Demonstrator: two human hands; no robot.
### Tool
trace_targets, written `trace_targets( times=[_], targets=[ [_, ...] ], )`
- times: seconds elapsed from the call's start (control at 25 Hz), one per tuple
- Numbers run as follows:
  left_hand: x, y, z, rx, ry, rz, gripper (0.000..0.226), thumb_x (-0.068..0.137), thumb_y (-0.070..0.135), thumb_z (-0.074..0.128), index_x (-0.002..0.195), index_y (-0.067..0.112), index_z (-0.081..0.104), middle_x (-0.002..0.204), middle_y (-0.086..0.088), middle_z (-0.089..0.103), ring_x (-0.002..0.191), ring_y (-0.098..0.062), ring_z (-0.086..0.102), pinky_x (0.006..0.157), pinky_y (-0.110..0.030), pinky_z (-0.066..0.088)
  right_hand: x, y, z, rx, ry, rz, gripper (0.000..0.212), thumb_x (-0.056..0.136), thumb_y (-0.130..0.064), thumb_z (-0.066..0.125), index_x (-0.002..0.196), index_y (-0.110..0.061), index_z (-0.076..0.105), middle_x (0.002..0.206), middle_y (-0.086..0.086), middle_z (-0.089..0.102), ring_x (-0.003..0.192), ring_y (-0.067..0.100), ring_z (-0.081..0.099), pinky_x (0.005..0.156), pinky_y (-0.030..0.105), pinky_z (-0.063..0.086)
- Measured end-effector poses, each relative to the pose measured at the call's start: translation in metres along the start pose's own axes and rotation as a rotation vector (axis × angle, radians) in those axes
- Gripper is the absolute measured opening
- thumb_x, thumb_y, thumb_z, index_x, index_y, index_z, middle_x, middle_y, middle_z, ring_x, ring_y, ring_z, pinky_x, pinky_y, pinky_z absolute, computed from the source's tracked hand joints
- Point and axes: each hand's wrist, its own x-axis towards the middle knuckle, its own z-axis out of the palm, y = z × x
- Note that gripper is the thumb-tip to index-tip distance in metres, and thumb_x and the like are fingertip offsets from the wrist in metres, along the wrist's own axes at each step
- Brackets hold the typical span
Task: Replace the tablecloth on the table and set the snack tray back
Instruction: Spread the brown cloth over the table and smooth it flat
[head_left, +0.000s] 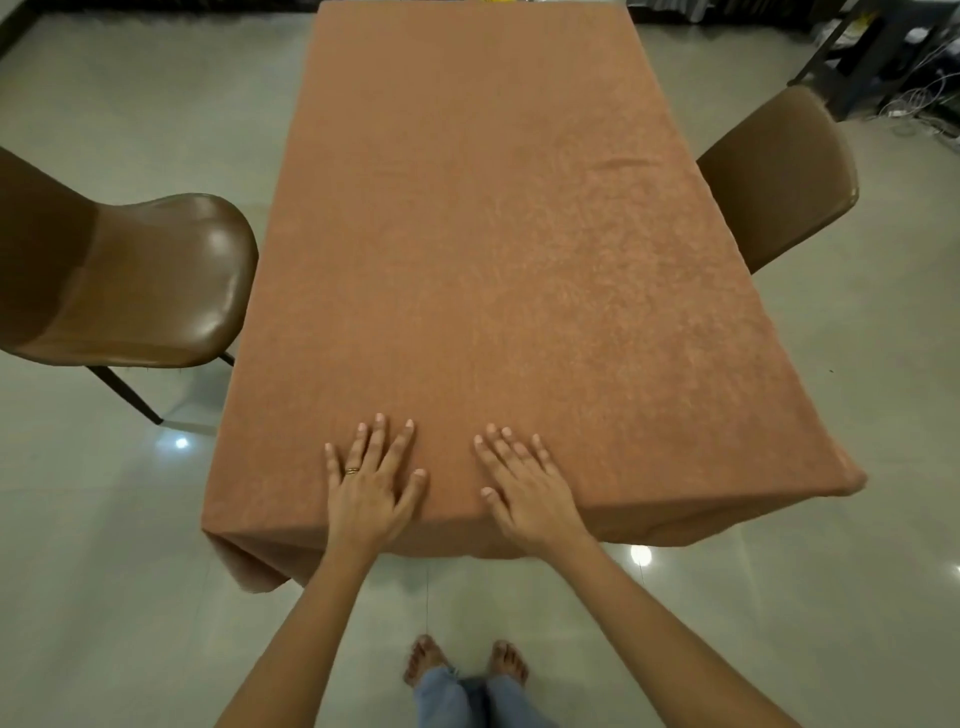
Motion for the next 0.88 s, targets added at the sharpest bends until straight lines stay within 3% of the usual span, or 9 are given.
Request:
trace_targets(
  times=[0.2, 0.32, 0.4, 0.48, 0.52, 0.68, 0.88],
  targets=[
    [-0.032, -0.100, -0.020, -0.063, 0.034, -0.231, 0.066, 0.088, 0.068, 0.015, 0.149, 0.044, 0.009, 0.160, 0.001, 0.012, 0.147, -0.021, 0.008, 0.117, -0.051, -0.001, -0.043, 0.165, -0.057, -0.098, -0.008, 0.440, 0.073, 0.091, -0.062, 0.013, 0.153, -0.024, 0.011, 0.160, 0.001, 0.009, 0.147, 0.014, 0.002, 0.119, 0.043, 0.000],
    [-0.026, -0.109, -0.025, -0.084, 0.052, -0.355, 0.071, 0.087, 0.066, 0.014, 0.151, 0.034, 0.017, 0.159, -0.012, 0.014, 0.146, -0.031, 0.007, 0.116, -0.057, 0.002, -0.050, 0.199, -0.075, -0.024, -0.005, 0.717, 0.085, 0.085, -0.065, 0.006, 0.153, -0.014, 0.008, 0.160, 0.012, 0.007, 0.148, 0.025, 0.000, 0.119, 0.048, -0.001],
    [-0.015, -0.085, -0.023, -0.059, 0.050, -0.253, 0.073, 0.087, 0.066, 0.019, 0.150, 0.029, 0.020, 0.158, -0.015, 0.016, 0.146, -0.033, 0.009, 0.116, -0.054, -0.001, -0.035, 0.169, -0.058, 0.007, -0.016, 0.616, 0.080, 0.089, -0.059, 0.009, 0.153, -0.011, 0.009, 0.159, 0.014, 0.008, 0.148, 0.025, 0.000, 0.119, 0.047, -0.001],
    [-0.004, -0.061, -0.018, -0.028, 0.021, -0.137, 0.072, 0.087, 0.067, 0.021, 0.150, 0.032, 0.020, 0.158, -0.011, 0.018, 0.146, -0.031, 0.011, 0.115, -0.052, -0.003, -0.024, 0.141, -0.037, 0.014, -0.057, 0.433, 0.071, 0.093, -0.055, 0.013, 0.153, -0.018, 0.010, 0.160, 0.005, 0.008, 0.148, 0.018, 0.001, 0.120, 0.042, -0.003],
    [0.002, -0.056, -0.017, -0.029, 0.014, -0.126, 0.072, 0.086, 0.068, 0.020, 0.150, 0.035, 0.019, 0.158, -0.009, 0.018, 0.146, -0.030, 0.012, 0.115, -0.052, -0.003, -0.023, 0.142, -0.036, 0.021, -0.042, 0.431, 0.069, 0.094, -0.054, 0.014, 0.153, -0.019, 0.011, 0.160, 0.002, 0.009, 0.148, 0.015, 0.002, 0.120, 0.041, -0.003],
    [0.011, -0.062, -0.017, -0.031, 0.021, -0.075, 0.070, 0.087, 0.070, 0.017, 0.150, 0.041, 0.010, 0.159, -0.003, 0.015, 0.146, -0.025, 0.011, 0.116, -0.050, -0.002, -0.061, 0.222, -0.069, 0.004, 0.124, 0.771, 0.071, 0.093, -0.051, 0.016, 0.152, -0.013, 0.016, 0.159, 0.006, 0.017, 0.147, 0.018, 0.010, 0.120, 0.043, 0.002],
    [0.008, -0.045, -0.004, -0.047, 0.007, -0.024, 0.070, 0.087, 0.069, 0.016, 0.151, 0.040, 0.010, 0.159, -0.003, 0.015, 0.146, -0.024, 0.013, 0.116, -0.048, 0.001, -0.108, 0.274, -0.084, -0.027, 0.107, 0.885, 0.070, 0.092, -0.048, 0.013, 0.152, -0.013, 0.016, 0.159, 0.008, 0.018, 0.146, 0.024, 0.015, 0.118, 0.046, 0.008]
  ],
)
